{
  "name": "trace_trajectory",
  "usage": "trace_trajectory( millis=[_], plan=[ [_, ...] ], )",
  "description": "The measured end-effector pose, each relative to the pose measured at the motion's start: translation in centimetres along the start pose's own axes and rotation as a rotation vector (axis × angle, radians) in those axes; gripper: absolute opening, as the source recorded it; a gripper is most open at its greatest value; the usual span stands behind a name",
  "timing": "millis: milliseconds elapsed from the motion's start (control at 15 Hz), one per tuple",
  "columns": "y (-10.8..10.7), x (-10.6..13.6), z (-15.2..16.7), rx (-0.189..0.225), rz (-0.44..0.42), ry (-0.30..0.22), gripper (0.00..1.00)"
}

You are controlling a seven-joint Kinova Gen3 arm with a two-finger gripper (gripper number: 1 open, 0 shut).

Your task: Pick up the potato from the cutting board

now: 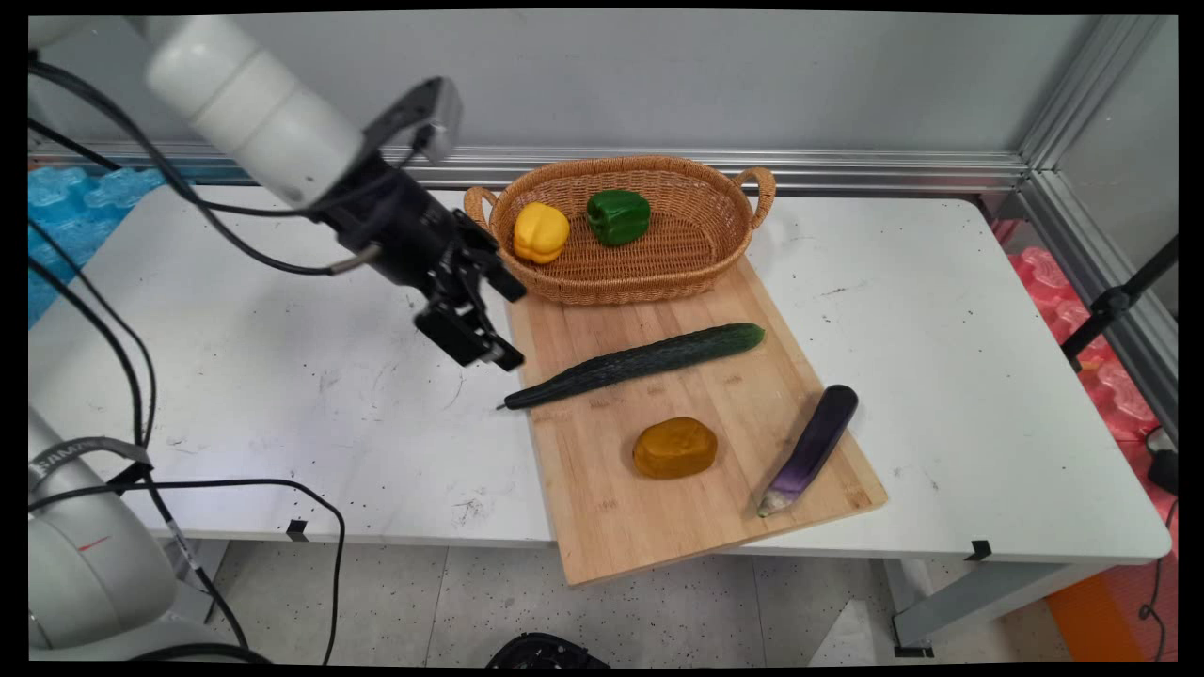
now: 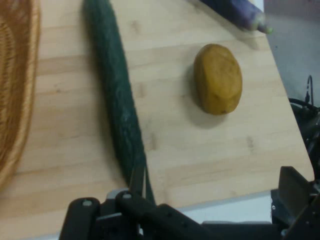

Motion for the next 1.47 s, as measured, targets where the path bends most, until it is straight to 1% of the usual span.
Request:
trace_trajectory(
  millis=[400,600,733,1133,1467],
  plan=[
    [0.8,3.0,4.9,-0.032,0.030,-0.035,1.00],
    [1.2,4.0,6.8,-0.041,0.039,-0.047,1.00],
    [1.5,4.8,8.9,-0.046,0.049,-0.060,1.00],
    [2.4,6.6,14.6,-0.043,0.059,-0.100,1.00],
    [2.6,7.5,17.8,-0.030,0.050,-0.124,1.00]
  ],
)
